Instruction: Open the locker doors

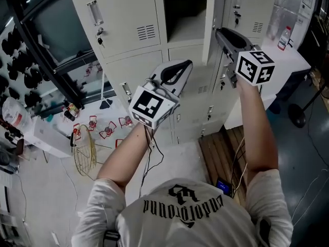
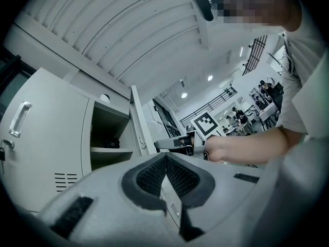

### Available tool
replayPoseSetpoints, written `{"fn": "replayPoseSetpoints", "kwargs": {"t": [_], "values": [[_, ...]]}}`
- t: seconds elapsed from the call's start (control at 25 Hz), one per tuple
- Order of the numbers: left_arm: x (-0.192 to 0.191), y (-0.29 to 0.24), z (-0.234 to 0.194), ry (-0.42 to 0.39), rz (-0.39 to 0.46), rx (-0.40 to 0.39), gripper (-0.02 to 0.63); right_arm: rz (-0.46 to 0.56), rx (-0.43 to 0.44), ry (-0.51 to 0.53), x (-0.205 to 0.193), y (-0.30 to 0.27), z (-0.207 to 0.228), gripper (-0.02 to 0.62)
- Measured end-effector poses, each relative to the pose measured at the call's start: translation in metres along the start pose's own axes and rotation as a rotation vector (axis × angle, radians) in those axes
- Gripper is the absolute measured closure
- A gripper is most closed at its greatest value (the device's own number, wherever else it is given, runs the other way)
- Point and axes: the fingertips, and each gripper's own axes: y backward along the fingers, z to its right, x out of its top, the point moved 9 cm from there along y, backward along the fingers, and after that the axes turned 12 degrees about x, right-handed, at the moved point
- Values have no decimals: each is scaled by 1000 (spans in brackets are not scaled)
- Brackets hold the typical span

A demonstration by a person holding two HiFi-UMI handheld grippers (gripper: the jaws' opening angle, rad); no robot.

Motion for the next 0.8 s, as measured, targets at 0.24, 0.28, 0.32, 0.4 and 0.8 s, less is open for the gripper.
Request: {"fn": "replayPoseSetpoints", "kwargs": {"t": [0.24,0.28,0.32,0.4,0.8], "values": [[3,-46,28,25,13,40,598,30,69,-6,3,33,23,489],[2,-52,33,24,15,47,598,37,84,-15,3,39,27,488],[1,-57,38,23,15,55,598,45,97,-27,3,45,31,488],[-1,-68,48,19,13,70,598,56,116,-46,2,57,40,486],[-17,-126,101,-17,-23,109,598,85,142,-55,-2,119,110,488]]}}
